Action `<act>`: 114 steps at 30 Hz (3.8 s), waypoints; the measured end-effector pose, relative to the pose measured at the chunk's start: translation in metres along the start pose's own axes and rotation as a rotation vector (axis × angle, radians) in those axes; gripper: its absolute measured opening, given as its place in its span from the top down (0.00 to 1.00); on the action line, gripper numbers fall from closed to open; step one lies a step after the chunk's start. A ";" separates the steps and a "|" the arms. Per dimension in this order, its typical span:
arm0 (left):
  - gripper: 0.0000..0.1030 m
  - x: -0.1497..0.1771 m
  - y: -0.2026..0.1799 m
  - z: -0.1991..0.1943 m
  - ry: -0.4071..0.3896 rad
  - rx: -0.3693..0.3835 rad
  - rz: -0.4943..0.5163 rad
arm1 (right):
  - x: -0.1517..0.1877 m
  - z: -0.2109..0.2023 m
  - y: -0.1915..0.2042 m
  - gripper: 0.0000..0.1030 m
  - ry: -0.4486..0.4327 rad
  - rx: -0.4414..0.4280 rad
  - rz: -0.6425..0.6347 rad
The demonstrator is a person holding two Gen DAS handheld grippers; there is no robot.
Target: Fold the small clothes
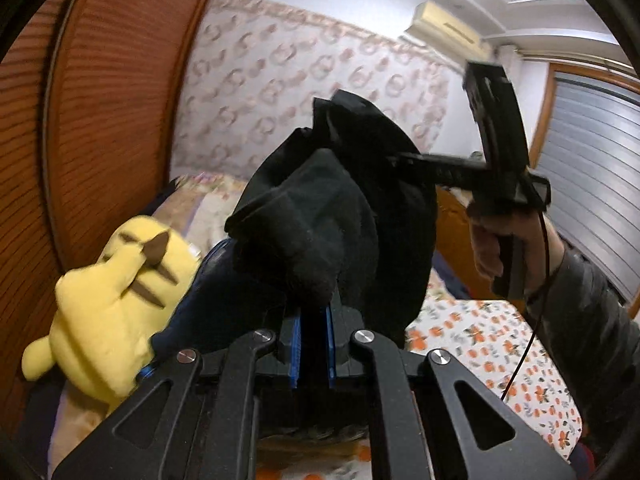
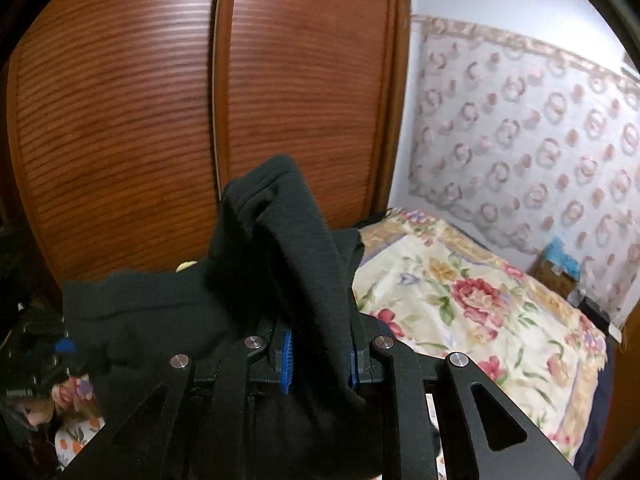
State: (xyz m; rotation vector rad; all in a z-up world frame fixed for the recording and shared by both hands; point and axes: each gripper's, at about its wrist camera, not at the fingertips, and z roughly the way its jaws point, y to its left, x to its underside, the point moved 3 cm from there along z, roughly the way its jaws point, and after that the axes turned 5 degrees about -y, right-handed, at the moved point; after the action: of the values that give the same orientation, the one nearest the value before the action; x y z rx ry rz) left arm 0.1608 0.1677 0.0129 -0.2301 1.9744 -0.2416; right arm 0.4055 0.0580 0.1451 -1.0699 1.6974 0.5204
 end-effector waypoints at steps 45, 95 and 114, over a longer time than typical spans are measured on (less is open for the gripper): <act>0.42 0.023 0.000 -0.012 0.034 -0.208 0.080 | 0.060 0.023 -0.001 0.53 -0.017 0.122 0.131; 0.00 0.038 -0.232 -0.104 -0.044 0.044 0.285 | 0.153 -0.381 0.176 0.19 -0.215 0.598 0.388; 0.00 0.022 -0.238 -0.122 -0.069 0.052 0.280 | 0.162 -0.385 0.189 0.19 -0.268 0.648 0.391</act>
State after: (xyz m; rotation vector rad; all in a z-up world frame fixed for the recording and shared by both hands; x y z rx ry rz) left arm 0.0524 -0.0592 0.1072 0.0712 1.9027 -0.1021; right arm 0.0293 -0.2030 0.1195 -0.1947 1.6633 0.2973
